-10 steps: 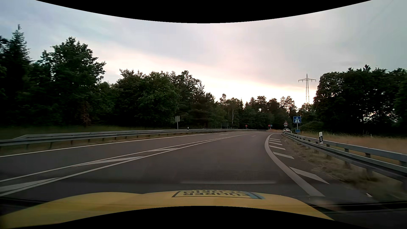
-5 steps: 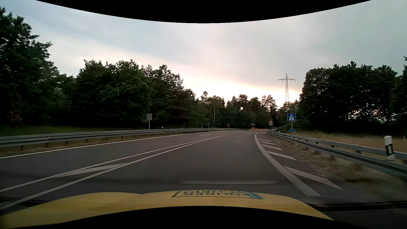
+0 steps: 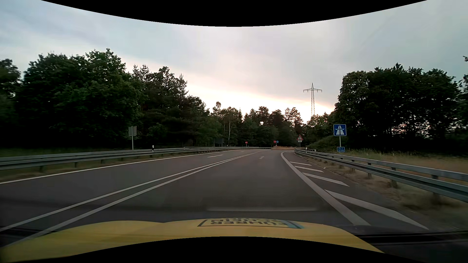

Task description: Follow the waypoints while adhering to traffic rules and regulations

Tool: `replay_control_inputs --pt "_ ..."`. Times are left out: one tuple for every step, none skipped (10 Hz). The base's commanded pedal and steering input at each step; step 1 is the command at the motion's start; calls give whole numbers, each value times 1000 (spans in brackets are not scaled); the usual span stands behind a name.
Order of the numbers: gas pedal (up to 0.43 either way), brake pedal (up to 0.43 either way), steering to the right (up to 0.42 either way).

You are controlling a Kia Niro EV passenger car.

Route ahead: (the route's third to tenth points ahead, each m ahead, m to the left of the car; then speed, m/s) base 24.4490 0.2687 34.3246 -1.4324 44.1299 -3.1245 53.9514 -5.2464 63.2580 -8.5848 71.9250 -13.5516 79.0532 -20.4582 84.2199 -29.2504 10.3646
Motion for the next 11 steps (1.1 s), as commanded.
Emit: replay_control_inputs --pt "157 0 55" --pt "157 0 48" --pt "157 0 45" --pt "138 0 41" --pt "130 0 38" --pt "118 0 37" --pt "110 0 35" --pt "110 0 31" --pt "98 0 27" --pt "98 0 23" --pt "87 0 20"
